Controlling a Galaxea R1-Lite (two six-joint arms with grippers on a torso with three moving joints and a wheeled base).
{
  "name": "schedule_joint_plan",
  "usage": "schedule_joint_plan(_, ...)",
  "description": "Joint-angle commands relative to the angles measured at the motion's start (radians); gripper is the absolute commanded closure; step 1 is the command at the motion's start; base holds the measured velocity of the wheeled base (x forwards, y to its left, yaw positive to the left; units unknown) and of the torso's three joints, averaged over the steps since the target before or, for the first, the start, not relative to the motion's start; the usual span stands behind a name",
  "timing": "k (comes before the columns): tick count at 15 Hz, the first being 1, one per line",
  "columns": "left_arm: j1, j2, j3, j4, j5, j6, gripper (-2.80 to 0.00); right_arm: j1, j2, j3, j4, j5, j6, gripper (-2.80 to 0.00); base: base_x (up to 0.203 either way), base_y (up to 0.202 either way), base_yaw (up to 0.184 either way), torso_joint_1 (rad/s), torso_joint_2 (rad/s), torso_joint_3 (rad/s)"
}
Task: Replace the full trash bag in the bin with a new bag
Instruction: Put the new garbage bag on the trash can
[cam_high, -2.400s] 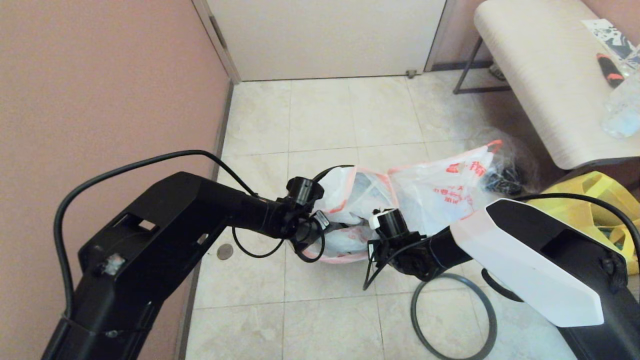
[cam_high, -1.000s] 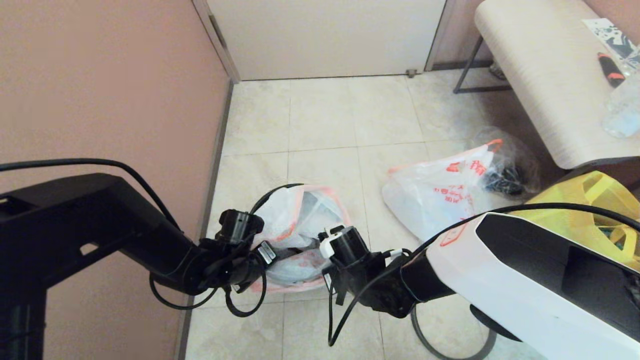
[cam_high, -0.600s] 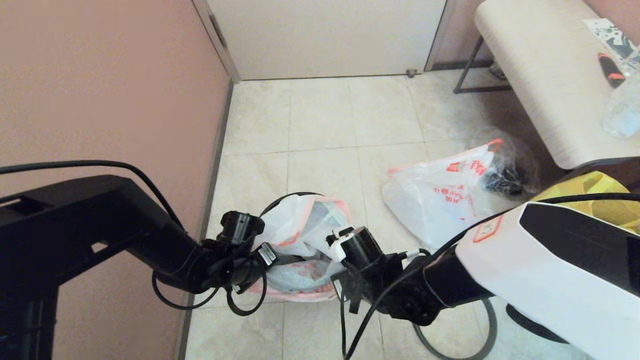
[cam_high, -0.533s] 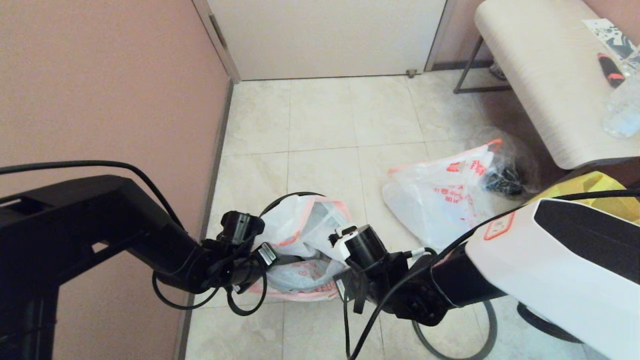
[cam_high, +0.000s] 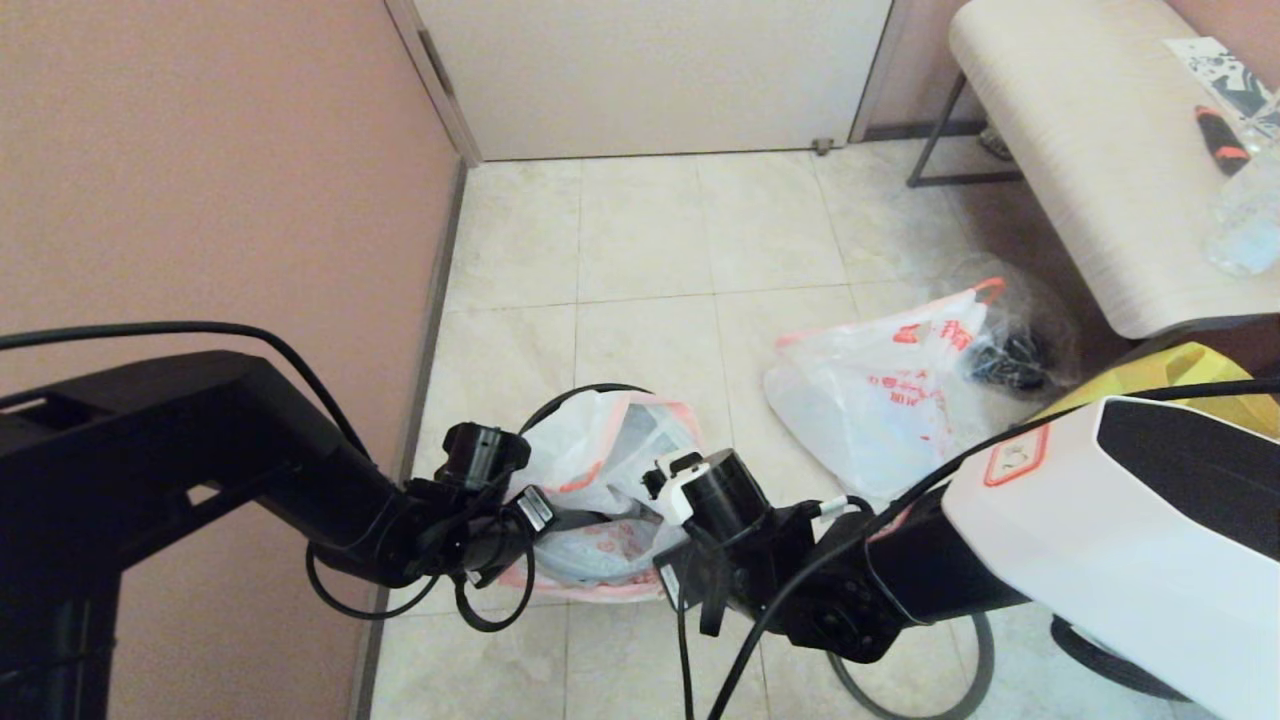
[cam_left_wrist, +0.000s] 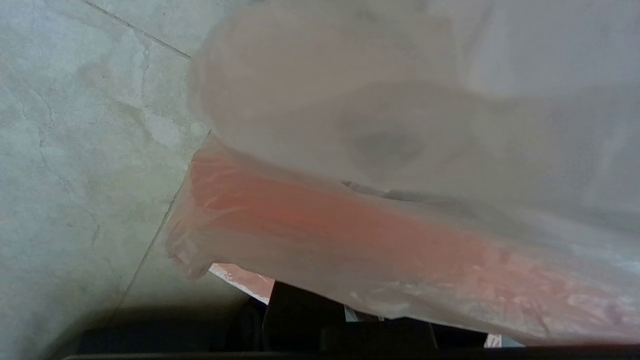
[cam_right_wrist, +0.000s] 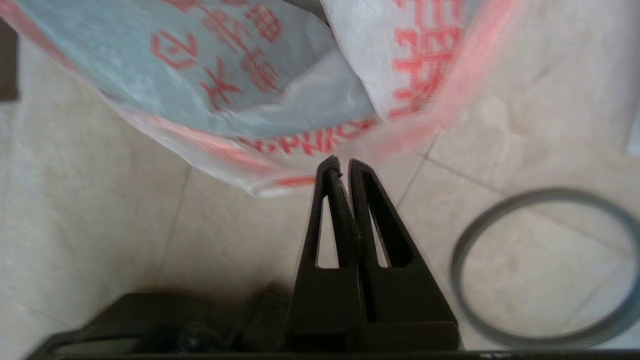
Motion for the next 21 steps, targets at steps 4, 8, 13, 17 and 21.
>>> schedule_joint_plan(4,-0.002,0.001,0.001,-0.001,0.001,-0.004,0.0,0.013,0.132,-0.1,0.004,-0.001,-0.028,0.0,0.0,0.0,0.0,0.0,0.0,0.0)
schedule_joint_plan(8,-0.001,0.001,0.001,-0.001,0.001,-0.004,0.0,0.012,0.153,-0.093,0.001,-0.002,-0.021,0.0,0.0,0.0,0.0,0.0,0.0,0.0)
schedule_joint_plan(13,-0.001,0.006,0.002,0.002,0.002,-0.003,0.0,-0.038,0.234,-0.174,-0.009,-0.011,-0.026,0.0,0.0,0.0,0.0,0.0,0.0,0.0)
schedule_joint_plan(17,-0.01,0.024,0.001,0.021,0.002,0.022,0.0,-0.126,0.309,-0.29,-0.092,-0.046,-0.024,0.0,0.0,0.0,0.0,0.0,0.0,0.0)
schedule_joint_plan(21,-0.022,0.033,-0.021,0.079,0.002,0.022,0.0,-0.143,0.288,-0.334,-0.096,-0.065,-0.024,0.0,0.0,0.0,0.0,0.0,0.0,0.0)
